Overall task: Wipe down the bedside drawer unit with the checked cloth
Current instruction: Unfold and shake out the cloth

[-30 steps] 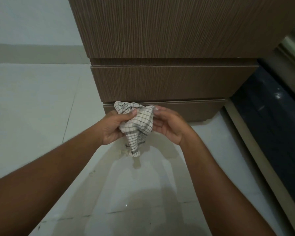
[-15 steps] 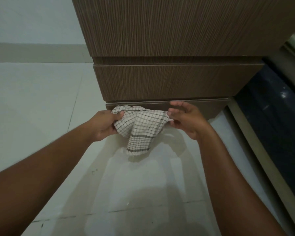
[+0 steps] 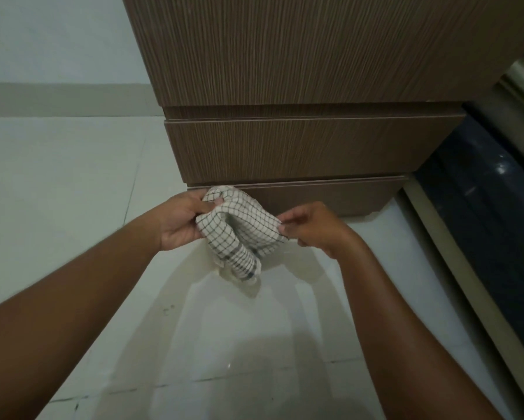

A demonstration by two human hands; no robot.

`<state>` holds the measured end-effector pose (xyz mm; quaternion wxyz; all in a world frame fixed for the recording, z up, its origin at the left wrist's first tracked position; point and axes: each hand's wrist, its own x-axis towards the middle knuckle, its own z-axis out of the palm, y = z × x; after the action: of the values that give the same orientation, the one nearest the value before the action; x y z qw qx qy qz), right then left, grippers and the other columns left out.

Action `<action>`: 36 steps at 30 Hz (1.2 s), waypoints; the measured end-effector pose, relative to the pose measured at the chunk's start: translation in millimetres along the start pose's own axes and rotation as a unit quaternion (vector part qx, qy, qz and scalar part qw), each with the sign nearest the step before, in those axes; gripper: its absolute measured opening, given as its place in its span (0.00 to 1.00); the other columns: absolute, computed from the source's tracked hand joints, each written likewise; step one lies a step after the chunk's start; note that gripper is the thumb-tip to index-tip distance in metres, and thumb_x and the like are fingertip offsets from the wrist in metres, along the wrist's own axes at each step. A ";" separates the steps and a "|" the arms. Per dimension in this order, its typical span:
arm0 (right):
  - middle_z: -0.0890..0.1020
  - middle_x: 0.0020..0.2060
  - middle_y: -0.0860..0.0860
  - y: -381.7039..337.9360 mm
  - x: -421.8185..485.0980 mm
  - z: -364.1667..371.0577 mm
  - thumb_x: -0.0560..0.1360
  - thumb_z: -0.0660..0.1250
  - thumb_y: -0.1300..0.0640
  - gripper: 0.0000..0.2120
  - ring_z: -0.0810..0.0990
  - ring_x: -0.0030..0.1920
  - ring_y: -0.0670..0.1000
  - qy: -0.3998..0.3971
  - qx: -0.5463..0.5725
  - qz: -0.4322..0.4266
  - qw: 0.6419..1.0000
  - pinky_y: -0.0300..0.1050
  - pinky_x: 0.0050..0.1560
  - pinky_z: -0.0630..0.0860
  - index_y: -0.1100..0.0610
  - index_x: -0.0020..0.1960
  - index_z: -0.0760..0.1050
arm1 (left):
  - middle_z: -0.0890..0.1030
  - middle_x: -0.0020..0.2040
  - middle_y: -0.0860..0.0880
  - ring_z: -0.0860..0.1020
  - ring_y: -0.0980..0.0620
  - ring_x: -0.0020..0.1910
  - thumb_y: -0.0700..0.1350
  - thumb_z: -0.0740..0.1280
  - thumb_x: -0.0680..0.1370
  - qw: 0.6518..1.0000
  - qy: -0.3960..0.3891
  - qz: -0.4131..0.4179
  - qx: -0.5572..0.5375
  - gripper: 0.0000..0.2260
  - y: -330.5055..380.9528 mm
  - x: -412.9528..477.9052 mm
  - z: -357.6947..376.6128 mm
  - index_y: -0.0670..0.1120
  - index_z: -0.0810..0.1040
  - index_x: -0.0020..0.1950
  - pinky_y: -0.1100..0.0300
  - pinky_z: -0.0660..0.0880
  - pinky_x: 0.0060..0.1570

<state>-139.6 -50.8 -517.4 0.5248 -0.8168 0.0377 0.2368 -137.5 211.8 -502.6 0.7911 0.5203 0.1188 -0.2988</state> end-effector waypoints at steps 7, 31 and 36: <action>0.83 0.48 0.51 -5.8 -1.3 -27.2 0.83 0.61 0.59 0.11 0.78 0.48 0.49 0.024 -0.065 0.007 0.998 0.44 0.44 0.75 0.49 0.49 0.81 | 0.79 0.62 0.47 0.81 0.44 0.59 0.46 0.73 0.77 0.910 0.049 -0.025 0.411 0.24 4.8 -3.3 -2.8 0.51 0.68 0.71 0.48 0.82 0.54; 0.87 0.45 0.45 -57.9 -43.9 -62.4 0.71 0.78 0.54 0.06 0.83 0.47 0.43 -0.141 -0.173 -0.055 0.973 0.40 0.46 0.78 0.46 0.47 0.86 | 0.82 0.45 0.48 0.80 0.52 0.39 0.34 0.67 0.79 0.707 0.158 0.338 0.600 0.09 21.3 -23.8 5.5 0.47 0.81 0.49 0.67 0.76 0.30; 0.87 0.46 0.43 -83.8 -55.8 -41.2 0.69 0.80 0.55 0.08 0.83 0.50 0.39 -0.148 -0.198 -0.126 0.961 0.37 0.55 0.79 0.45 0.46 0.86 | 0.78 0.51 0.53 0.76 0.56 0.52 0.38 0.75 0.73 0.756 0.142 0.343 0.539 0.10 9.5 -20.0 15.1 0.53 0.84 0.45 0.63 0.74 0.52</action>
<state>-148.7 -59.9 -409.3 0.3775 -0.8586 -0.1910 0.2896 -149.5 207.9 -479.0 0.4036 0.9029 -0.1373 0.0548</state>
